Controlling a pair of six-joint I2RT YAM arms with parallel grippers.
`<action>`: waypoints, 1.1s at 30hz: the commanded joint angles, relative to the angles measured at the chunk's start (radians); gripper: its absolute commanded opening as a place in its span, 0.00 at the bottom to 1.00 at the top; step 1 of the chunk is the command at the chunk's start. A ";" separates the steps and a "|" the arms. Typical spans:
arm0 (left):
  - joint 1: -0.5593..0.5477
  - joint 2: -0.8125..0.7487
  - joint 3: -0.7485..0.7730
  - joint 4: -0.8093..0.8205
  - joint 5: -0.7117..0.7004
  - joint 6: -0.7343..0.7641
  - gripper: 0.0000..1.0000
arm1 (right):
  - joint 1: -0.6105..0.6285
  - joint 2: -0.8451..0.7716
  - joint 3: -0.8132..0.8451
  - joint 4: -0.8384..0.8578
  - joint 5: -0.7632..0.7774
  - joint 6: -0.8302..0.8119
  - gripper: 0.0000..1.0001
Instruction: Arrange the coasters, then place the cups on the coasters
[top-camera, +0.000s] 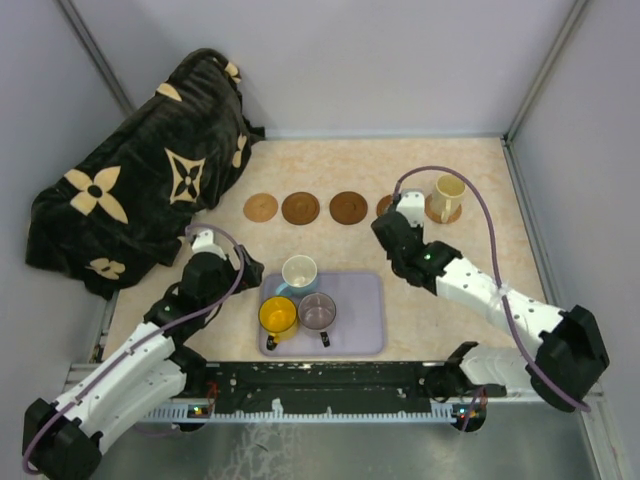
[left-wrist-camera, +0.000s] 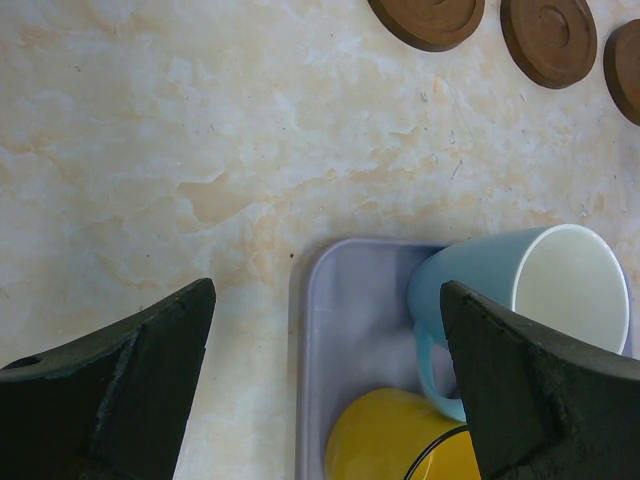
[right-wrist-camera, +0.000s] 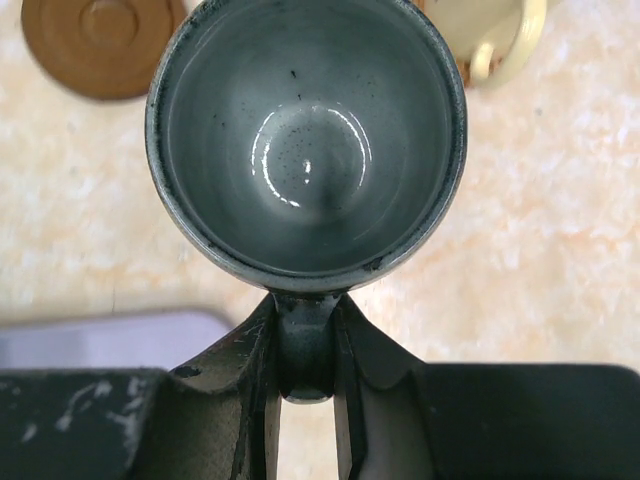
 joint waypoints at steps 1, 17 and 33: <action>-0.005 0.031 -0.007 0.085 0.015 0.020 1.00 | -0.131 0.074 0.023 0.408 -0.101 -0.247 0.00; -0.005 0.109 0.003 0.129 -0.006 0.040 1.00 | -0.360 0.372 0.121 0.709 -0.286 -0.408 0.00; -0.005 0.127 0.018 0.118 -0.007 0.042 1.00 | -0.426 0.456 0.188 0.673 -0.335 -0.350 0.00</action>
